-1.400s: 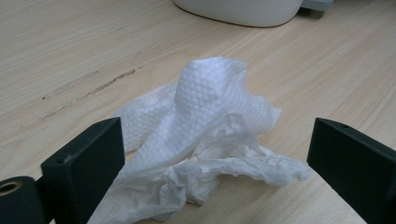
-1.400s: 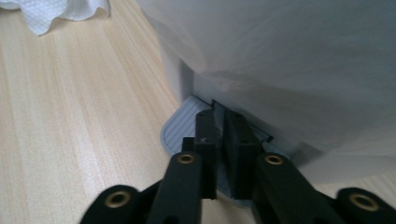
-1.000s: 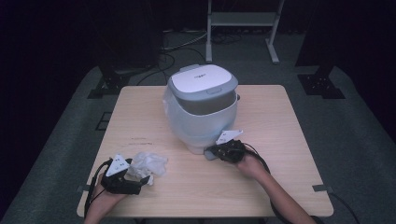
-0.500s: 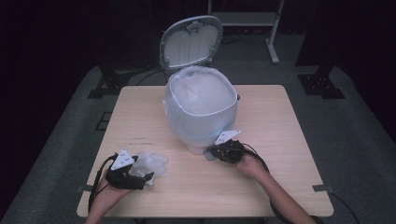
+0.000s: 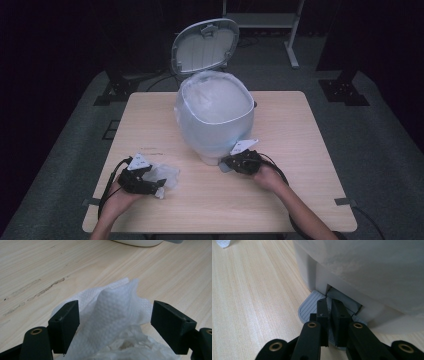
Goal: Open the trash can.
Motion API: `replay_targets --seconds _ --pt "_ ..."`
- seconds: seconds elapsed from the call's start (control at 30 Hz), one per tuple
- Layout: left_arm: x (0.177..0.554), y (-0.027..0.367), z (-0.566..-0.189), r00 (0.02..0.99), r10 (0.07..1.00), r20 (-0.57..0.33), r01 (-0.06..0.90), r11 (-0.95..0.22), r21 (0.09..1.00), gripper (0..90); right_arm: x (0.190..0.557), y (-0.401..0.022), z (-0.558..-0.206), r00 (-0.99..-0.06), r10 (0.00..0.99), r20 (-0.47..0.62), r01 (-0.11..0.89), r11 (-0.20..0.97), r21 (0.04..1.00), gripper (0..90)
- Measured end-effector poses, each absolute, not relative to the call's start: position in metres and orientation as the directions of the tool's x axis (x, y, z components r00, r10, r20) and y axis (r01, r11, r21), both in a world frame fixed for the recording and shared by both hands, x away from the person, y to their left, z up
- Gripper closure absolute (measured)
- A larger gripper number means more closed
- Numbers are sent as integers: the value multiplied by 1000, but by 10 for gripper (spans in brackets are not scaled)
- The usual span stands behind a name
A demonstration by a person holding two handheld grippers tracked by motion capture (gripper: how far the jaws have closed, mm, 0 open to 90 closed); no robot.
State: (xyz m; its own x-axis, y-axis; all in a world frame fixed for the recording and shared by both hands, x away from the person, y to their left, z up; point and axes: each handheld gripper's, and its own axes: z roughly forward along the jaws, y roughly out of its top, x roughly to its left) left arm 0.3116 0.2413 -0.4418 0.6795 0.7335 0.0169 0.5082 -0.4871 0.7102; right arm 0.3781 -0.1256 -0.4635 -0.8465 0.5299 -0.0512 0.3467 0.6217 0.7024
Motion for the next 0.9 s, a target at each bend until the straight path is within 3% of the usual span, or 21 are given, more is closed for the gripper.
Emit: replay_targets --seconds 0.13,0.57,0.77,0.9 --pt "320 237 -445 676 737 8 534 -498 683 243 378 -125 -463 -847 530 -50 349 623 700 845" --pt "334 225 -458 705 708 39 553 -583 595 501 379 -125 -463 -850 524 -57 340 629 699 844" --pt "333 227 -458 716 698 18 533 -562 633 687 379 -125 -463 -848 526 -55 344 627 699 844" --pt "332 232 -453 713 701 -9 531 -532 659 696 379 -125 -463 -848 528 -52 346 625 699 844"
